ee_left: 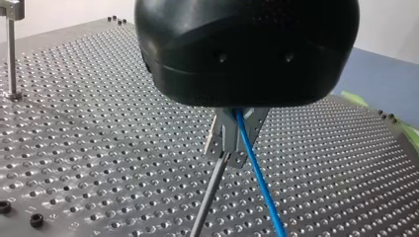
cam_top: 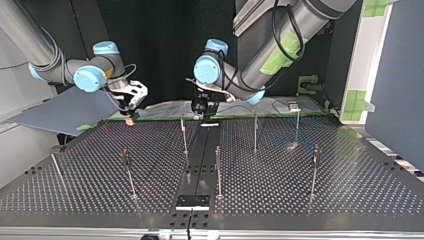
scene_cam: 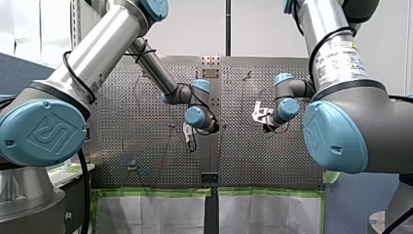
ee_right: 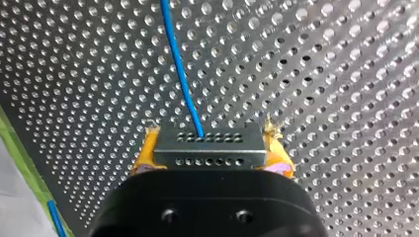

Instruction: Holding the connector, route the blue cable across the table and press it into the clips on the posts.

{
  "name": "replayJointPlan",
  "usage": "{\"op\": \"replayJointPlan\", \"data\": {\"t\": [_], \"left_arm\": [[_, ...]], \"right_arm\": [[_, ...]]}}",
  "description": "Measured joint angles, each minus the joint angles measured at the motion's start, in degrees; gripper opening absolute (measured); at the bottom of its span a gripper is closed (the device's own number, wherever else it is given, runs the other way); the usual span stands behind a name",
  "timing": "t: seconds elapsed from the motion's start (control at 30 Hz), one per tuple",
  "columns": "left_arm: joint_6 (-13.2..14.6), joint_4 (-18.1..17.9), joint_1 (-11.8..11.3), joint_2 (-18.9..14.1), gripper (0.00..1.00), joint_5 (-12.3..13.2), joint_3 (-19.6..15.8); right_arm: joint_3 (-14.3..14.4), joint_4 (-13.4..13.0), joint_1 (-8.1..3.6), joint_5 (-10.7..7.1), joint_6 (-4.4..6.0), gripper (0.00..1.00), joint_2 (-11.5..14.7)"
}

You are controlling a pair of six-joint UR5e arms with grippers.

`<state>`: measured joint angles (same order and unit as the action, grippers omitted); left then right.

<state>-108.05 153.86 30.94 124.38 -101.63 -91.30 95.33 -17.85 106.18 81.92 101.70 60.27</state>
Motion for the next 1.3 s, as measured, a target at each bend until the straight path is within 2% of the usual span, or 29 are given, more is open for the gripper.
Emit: {"op": "replayJointPlan", "data": {"t": [0.2,0.3,0.43,0.8,1.0,1.3], "left_arm": [[-0.40,-1.36,-1.00,0.00,0.00,1.05,0.36],[-0.53,-1.35,-1.88,0.21,0.00,2.16,0.53],[-0.46,-1.05,-1.92,0.49,0.00,2.85,0.18],[-0.59,-2.82,-0.31,1.39,0.00,2.45,-0.55],[-0.59,-3.40,-0.73,3.60,0.00,2.66,0.66],[-0.58,-2.75,-1.56,4.03,0.00,3.08,2.00]], "right_arm": [[-0.01,-0.98,-0.87,-0.62,0.08,0.00,-0.25],[-0.01,-1.22,-1.14,-0.92,0.08,0.00,-0.32],[-0.01,-1.27,-1.34,-1.06,0.07,0.00,-0.41],[-0.01,-1.56,-1.51,-1.13,-0.06,0.00,-0.61],[-0.13,-2.28,-1.96,-1.61,-0.07,0.00,-1.14],[-0.52,-3.17,-2.81,-1.98,-0.06,0.00,-2.06]]}}
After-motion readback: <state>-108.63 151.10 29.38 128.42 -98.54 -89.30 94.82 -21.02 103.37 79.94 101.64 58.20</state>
